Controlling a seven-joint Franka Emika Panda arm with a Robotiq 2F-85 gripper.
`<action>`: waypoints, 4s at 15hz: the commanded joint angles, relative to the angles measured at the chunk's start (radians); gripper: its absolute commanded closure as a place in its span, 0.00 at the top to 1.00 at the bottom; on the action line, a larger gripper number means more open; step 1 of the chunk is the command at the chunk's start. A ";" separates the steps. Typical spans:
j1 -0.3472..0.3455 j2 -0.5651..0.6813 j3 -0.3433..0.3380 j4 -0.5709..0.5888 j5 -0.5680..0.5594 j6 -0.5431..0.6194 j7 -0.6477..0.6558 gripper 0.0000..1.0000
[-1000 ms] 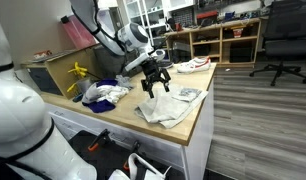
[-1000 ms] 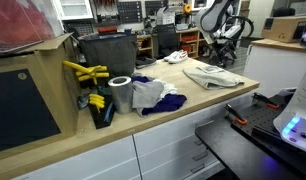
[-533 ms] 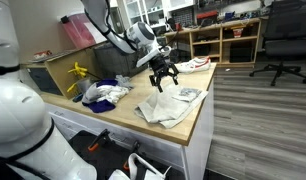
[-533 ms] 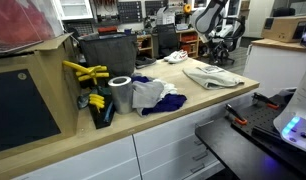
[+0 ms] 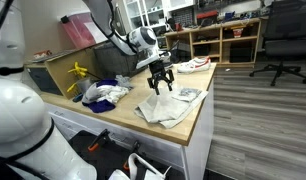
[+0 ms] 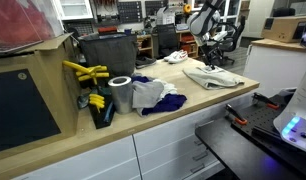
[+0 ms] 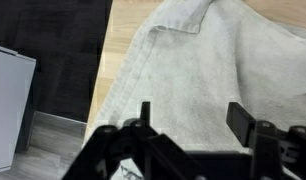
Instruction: Fold the towel from left to right then move it to the left.
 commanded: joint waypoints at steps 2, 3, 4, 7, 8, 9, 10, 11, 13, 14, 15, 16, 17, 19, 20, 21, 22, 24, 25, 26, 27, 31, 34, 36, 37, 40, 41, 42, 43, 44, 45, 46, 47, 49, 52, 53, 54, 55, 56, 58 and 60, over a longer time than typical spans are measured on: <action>0.006 -0.019 0.013 -0.027 0.096 0.013 0.015 0.41; 0.006 -0.017 0.013 -0.032 0.118 0.018 0.030 0.34; 0.008 -0.016 0.012 -0.041 0.130 0.035 0.044 0.27; 0.015 -0.006 0.013 -0.076 0.181 0.119 0.105 0.03; 0.017 -0.002 0.015 -0.086 0.201 0.147 0.119 0.00; 0.024 0.003 0.017 -0.096 0.211 0.184 0.136 0.00; 0.031 0.010 0.020 -0.105 0.225 0.217 0.149 0.00; 0.040 0.015 0.021 -0.114 0.234 0.249 0.163 0.00; 0.058 0.031 0.023 -0.128 0.246 0.303 0.184 0.00; 0.066 0.042 0.023 -0.134 0.251 0.322 0.194 0.00; 0.074 0.051 0.020 -0.139 0.253 0.335 0.203 0.00; 0.080 0.060 0.018 -0.141 0.253 0.344 0.209 0.00; 0.085 0.060 0.011 -0.144 0.247 0.342 0.219 0.00; 0.087 0.069 0.008 -0.150 0.245 0.350 0.227 0.00; 0.089 0.069 0.009 -0.153 0.244 0.350 0.230 0.00; 0.091 0.074 0.015 -0.155 0.249 0.352 0.229 0.00; 0.095 0.077 0.020 -0.158 0.252 0.354 0.231 0.00; 0.103 0.082 0.031 -0.158 0.260 0.356 0.230 0.00; 0.110 0.088 0.036 -0.156 0.261 0.356 0.231 0.00; 0.116 0.091 0.040 -0.152 0.262 0.353 0.232 0.00; 0.124 0.096 0.045 -0.149 0.265 0.353 0.233 0.00; 0.152 0.113 0.065 -0.132 0.277 0.347 0.235 0.00; 0.171 0.125 0.086 -0.120 0.289 0.342 0.238 0.00; 0.184 0.131 0.100 -0.112 0.306 0.338 0.236 0.00; 0.190 0.133 0.107 -0.110 0.312 0.339 0.235 0.00; 0.208 0.135 0.127 -0.106 0.329 0.337 0.229 0.00; 0.213 0.133 0.132 -0.106 0.333 0.336 0.227 0.00; 0.218 0.131 0.136 -0.108 0.336 0.333 0.223 0.00; 0.220 0.127 0.140 -0.108 0.340 0.330 0.217 0.00; 0.225 0.115 0.140 -0.113 0.336 0.328 0.217 0.00; 0.228 0.102 0.138 -0.118 0.330 0.323 0.217 0.00; 0.229 0.090 0.137 -0.122 0.326 0.320 0.214 0.00; 0.229 0.070 0.135 -0.130 0.321 0.315 0.211 0.00; 0.219 0.027 0.139 -0.152 0.328 0.311 0.189 0.00; 0.207 -0.025 0.154 -0.183 0.349 0.310 0.162 0.00; 0.207 -0.044 0.158 -0.192 0.354 0.303 0.157 0.00; 0.211 -0.066 0.159 -0.201 0.353 0.293 0.158 0.00; 0.214 -0.087 0.159 -0.209 0.349 0.288 0.158 0.00; 0.217 -0.110 0.158 -0.217 0.340 0.283 0.166 0.00; 0.221 -0.152 0.150 -0.225 0.315 0.278 0.182 0.00; 0.216 -0.178 0.140 -0.222 0.286 0.280 0.185 0.00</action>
